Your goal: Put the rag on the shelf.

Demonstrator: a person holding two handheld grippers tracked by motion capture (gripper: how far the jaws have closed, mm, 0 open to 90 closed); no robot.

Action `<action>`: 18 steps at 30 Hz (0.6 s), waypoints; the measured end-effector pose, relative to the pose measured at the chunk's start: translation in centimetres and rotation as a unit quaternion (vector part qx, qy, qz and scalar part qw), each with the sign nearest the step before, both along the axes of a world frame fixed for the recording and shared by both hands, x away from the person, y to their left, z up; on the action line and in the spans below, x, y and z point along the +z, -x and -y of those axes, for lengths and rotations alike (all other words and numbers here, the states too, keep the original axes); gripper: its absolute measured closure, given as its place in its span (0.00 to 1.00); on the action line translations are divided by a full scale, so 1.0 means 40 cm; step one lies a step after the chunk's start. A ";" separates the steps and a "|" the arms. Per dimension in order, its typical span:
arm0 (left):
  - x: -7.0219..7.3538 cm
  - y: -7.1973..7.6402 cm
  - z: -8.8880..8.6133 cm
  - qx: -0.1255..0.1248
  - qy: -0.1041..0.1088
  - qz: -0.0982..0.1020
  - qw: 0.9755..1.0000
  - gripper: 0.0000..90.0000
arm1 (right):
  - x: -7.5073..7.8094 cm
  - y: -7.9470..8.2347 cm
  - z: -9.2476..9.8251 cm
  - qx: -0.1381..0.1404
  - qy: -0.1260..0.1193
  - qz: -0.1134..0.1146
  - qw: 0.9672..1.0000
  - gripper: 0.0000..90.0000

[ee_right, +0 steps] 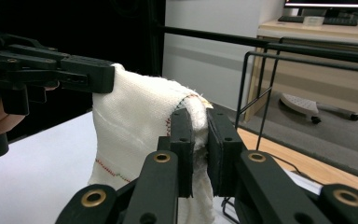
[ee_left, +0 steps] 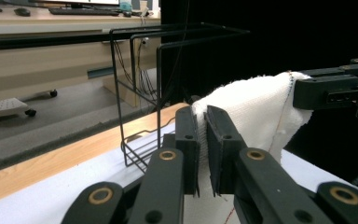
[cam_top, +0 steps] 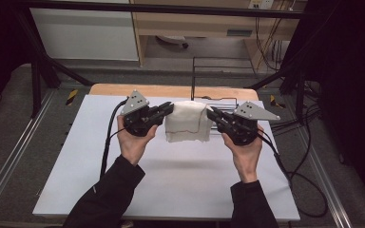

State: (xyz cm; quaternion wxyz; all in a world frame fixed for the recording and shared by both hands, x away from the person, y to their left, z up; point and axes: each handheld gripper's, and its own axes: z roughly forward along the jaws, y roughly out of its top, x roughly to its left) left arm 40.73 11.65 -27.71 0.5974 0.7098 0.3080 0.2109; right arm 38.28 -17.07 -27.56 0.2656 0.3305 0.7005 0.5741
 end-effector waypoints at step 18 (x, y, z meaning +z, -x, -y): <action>0.062 -0.026 0.050 -0.003 0.017 0.027 0.999 0.93 | 0.064 -0.007 0.039 -0.022 -0.008 0.034 0.999 0.91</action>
